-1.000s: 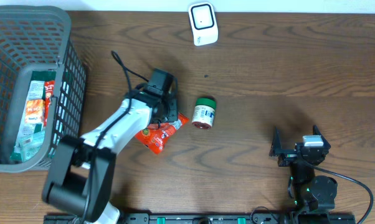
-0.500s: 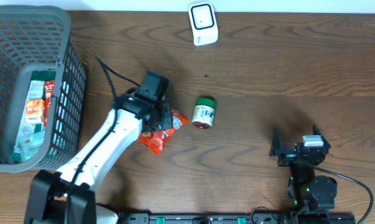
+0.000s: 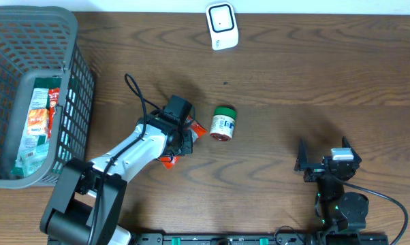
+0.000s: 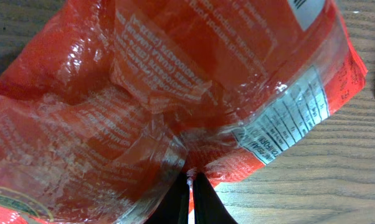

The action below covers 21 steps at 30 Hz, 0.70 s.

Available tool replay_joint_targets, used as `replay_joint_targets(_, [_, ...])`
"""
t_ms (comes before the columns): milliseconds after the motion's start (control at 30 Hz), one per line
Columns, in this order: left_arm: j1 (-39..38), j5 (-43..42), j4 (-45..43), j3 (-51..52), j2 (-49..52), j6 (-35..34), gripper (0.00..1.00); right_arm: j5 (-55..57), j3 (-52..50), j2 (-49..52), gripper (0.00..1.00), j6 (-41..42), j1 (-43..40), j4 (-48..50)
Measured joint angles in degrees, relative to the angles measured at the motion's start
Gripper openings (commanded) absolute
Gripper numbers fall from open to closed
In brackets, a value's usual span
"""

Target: Scan the item barcode

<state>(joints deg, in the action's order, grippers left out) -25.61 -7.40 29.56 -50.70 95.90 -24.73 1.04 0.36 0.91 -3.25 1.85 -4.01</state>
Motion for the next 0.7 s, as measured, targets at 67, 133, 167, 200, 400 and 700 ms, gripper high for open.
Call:
replay_joint_targets(67, [0.0,-0.11,0.33,-0.11,-0.09,-0.17,0.09,0.0,0.02,0.0,0.99,0.0,0.0,0.0])
replay_joint_targets(133, [0.0,-0.2,1.11,-0.33,-0.22,-0.48,0.14,0.0,0.0,0.0,0.99,0.02,0.0,0.02])
replay_joint_targets(167, [-0.02,-0.31,2.14,-0.44,-0.57,-0.59,0.15,0.0,0.0,0.0,0.99,0.0,0.0,0.0])
replay_joint_targets(200, [0.0,-0.17,3.26,-0.44,-1.25,-0.68,0.15,0.0,0.0,0.0,0.99,0.0,0.0,0.0])
replay_joint_targets(400, [-0.02,2.29,3.39,-0.66,-12.22,-0.76,0.09,0.0,0.0,0.0,0.99,0.0,0.0,0.0])
replay_joint_targets(700, [0.42,17.42,3.39,-1.36,-14.82,-0.79,0.08,0.0,0.0,0.0,0.99,0.0,0.0,0.0])
